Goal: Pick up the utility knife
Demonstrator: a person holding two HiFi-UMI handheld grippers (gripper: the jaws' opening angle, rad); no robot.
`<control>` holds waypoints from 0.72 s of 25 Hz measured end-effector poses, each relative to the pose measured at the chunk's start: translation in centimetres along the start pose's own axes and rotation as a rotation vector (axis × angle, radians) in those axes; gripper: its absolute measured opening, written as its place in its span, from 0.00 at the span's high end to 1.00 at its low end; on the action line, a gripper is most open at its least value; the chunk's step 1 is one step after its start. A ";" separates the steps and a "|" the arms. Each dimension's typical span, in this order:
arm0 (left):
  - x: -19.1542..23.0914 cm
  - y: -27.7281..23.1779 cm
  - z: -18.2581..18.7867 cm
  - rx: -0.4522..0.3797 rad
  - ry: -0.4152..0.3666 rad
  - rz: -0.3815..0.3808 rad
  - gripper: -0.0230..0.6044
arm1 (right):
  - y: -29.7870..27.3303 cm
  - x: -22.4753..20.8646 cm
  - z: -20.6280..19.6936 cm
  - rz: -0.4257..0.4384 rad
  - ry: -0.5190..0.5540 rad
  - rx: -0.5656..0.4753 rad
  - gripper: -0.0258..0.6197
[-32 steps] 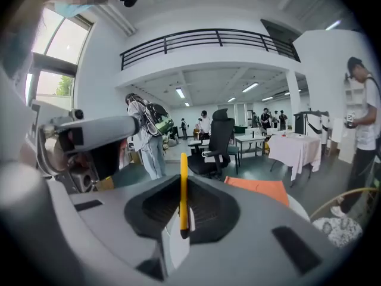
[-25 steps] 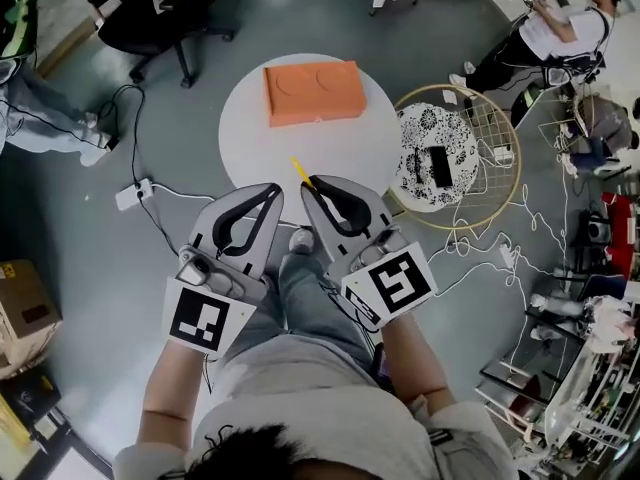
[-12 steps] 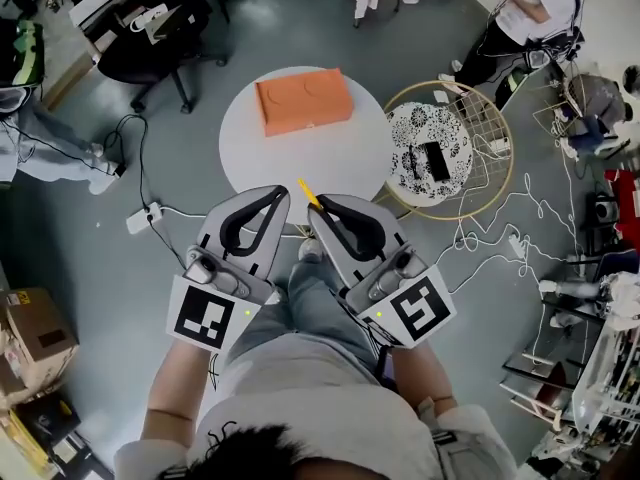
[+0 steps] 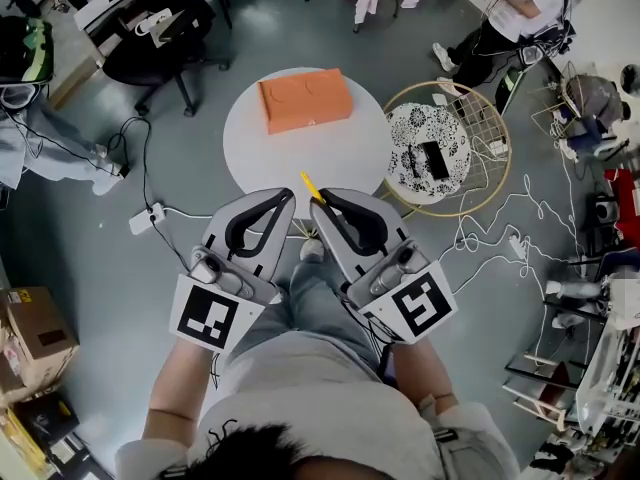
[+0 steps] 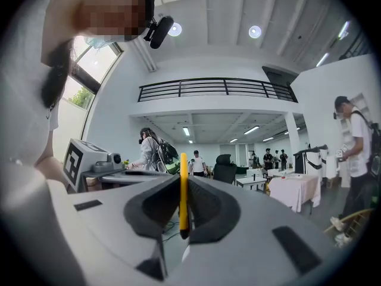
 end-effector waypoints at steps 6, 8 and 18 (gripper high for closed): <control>-0.4 0.7 0.1 -0.004 0.004 0.005 0.95 | 0.1 0.5 0.2 0.005 0.010 -0.007 0.89; -0.5 1.0 0.1 -0.004 0.005 0.005 0.95 | 0.2 0.8 0.2 0.007 0.011 -0.007 0.89; -0.7 1.7 0.6 -0.024 0.007 0.001 0.95 | 0.5 1.7 1.0 0.008 0.036 -0.018 0.89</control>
Point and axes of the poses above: the fingertips, and each gripper's own axes: y backward along the fingers, x to its left, z out of its top, the point moved 7 cm from there along y, backward along the fingers, and after that the axes turned 5 degrees about -z, right-handed, at the moved point
